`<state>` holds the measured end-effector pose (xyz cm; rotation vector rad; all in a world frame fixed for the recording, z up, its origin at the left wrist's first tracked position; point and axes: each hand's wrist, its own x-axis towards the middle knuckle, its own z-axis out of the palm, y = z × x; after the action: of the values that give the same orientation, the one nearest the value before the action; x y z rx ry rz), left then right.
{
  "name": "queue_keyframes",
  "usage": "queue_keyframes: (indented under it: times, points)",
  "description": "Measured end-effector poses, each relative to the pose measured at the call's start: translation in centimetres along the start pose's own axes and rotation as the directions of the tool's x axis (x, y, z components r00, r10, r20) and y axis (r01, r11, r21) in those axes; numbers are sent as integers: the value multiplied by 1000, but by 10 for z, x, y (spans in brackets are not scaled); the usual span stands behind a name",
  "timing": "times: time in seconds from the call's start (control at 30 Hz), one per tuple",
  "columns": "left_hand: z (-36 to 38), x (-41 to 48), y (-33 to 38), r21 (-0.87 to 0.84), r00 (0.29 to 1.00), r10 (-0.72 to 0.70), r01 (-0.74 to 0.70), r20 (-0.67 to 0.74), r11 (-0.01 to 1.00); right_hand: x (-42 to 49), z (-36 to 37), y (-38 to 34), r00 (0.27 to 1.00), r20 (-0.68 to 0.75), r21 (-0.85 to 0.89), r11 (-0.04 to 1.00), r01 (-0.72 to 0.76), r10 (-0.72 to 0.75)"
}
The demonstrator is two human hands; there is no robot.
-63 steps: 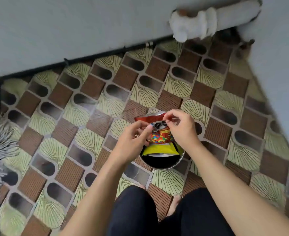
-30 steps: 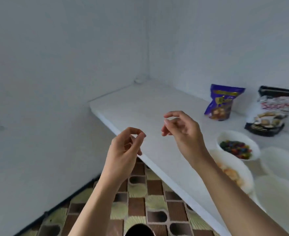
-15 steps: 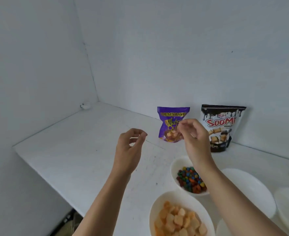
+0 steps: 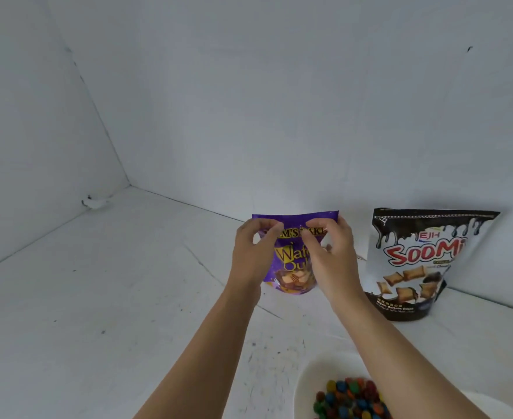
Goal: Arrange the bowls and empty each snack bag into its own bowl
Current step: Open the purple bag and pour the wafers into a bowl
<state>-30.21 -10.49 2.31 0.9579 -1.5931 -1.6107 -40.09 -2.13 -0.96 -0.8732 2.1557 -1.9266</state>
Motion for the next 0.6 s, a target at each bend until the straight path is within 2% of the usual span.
queue_keyframes:
  times: [0.07,0.17,0.27,0.43,0.6]
  points:
    - [5,7,-6,-64,1000,2,-2,3,998,5,1,7,1000,-2,48,999,-24,24]
    - [1,9,-10,-61,999,33,-34,-31,998,5,0,11,1000,10,74,997,-16,16]
    - [-15,1,-10,19,994,85,-84,-68,996,-4,4,2,997,64,39,999,35,-38]
    - [-63,-31,5,176,973,206,-186,-105,967,-35,23,-29,978,201,113,993,31,-53]
    - [-120,-83,16,94,966,197,-184,-168,978,-78,38,-67,946,309,150,987,56,-101]
